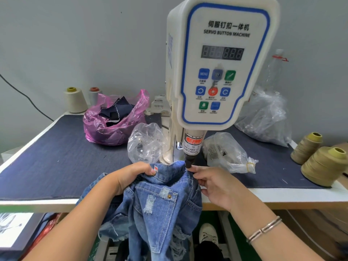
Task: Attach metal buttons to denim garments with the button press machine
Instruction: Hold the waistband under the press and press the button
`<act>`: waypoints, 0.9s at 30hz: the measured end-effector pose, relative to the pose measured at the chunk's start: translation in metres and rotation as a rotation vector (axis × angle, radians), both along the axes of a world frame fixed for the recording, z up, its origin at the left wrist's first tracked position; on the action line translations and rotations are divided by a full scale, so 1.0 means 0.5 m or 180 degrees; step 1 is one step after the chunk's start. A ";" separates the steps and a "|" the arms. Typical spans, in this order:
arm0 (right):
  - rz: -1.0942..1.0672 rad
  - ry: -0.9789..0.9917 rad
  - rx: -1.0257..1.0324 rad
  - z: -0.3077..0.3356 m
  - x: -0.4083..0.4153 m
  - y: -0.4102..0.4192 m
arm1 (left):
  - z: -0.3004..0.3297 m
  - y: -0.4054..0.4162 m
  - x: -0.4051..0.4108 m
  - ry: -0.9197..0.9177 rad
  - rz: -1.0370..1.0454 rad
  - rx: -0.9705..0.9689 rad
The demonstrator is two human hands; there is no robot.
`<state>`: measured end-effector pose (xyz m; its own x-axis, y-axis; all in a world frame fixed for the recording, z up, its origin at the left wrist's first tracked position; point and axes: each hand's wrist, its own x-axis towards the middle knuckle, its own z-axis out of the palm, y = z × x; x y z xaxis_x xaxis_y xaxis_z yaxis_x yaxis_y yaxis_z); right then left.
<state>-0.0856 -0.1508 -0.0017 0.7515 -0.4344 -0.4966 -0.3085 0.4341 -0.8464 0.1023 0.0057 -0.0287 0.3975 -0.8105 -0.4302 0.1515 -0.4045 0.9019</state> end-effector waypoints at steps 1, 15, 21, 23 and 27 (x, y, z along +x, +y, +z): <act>-0.0023 -0.0039 -0.0138 -0.002 0.000 0.000 | 0.002 0.000 -0.001 -0.0056 -0.0018 -0.0047; 0.0163 -0.0577 -0.1881 -0.084 -0.091 0.040 | 0.002 -0.005 -0.001 -0.0367 -0.0633 -0.0242; 0.1594 -0.0923 -0.2877 -0.030 -0.082 0.106 | -0.008 0.002 0.010 -0.0622 -0.0287 -0.0412; 0.1618 -0.1114 -0.3259 -0.007 -0.042 0.123 | -0.005 0.001 0.012 -0.1099 -0.0301 -0.0575; 0.0645 -0.0944 -0.3526 0.005 0.061 0.137 | -0.026 0.005 0.030 -0.1817 -0.0362 -0.0640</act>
